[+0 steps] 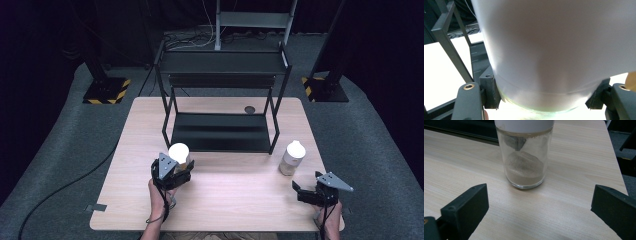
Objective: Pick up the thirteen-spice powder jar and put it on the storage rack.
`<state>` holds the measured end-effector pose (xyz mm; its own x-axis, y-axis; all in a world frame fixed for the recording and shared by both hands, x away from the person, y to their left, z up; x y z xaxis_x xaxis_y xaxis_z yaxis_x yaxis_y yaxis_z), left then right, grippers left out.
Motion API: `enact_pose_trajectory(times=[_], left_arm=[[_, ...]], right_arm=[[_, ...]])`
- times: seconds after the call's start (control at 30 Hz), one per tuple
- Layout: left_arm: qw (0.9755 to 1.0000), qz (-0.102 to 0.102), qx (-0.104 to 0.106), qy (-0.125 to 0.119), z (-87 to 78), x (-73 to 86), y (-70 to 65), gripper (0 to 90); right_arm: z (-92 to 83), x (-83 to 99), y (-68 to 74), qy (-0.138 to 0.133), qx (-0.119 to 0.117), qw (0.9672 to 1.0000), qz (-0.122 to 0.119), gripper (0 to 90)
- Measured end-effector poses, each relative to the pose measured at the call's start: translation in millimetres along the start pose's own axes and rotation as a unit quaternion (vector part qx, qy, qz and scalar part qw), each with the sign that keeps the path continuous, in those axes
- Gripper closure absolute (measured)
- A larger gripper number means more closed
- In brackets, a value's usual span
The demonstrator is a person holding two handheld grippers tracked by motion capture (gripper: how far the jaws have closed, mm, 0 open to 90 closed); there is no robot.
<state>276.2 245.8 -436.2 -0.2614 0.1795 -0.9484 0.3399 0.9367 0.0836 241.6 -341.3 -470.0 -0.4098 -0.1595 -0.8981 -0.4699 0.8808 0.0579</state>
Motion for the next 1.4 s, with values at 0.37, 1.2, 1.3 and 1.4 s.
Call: enact_pose_trajectory(times=[0.37, 1.2, 1.3, 1.4], left_arm=[[1.0000, -0.003, 0.001, 0.001, 4.9, -7.2, 9.1, 30.8], [1.0000, 0.001, 0.003, -0.001, 17.9, -25.6, 23.5, 30.8], [1.0000, 0.002, 0.003, -0.002, 19.1, -27.7, 24.6, 30.8], [1.0000, 0.003, 0.004, -0.002, 20.8, -31.2, 25.7, 30.8]], right_arm=[[-0.3, 0.4, -0.4, -0.002, 0.000, 1.0000, 0.001, 0.1], [-0.1, 0.0, -1.0, 0.000, -0.002, 1.0000, 0.001, 0.1], [-0.3, 0.3, -1.1, -0.001, -0.002, 1.0000, 0.002, 0.1], [-0.4, 0.5, -1.0, -0.002, -0.001, 1.0000, 0.003, 0.1]])
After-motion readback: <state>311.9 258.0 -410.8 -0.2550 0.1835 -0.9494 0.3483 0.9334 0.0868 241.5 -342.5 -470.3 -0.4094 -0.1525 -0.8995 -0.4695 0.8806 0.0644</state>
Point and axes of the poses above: each handheld gripper's, and its own axes: z roughly forward along the jaws, x roughly out of its underside, y roughly to its left, the point moved 2 cm from there along z, roughly forward along the jaws, and after that the axes turned 9 degrees about -x, right-handed, at the moved point
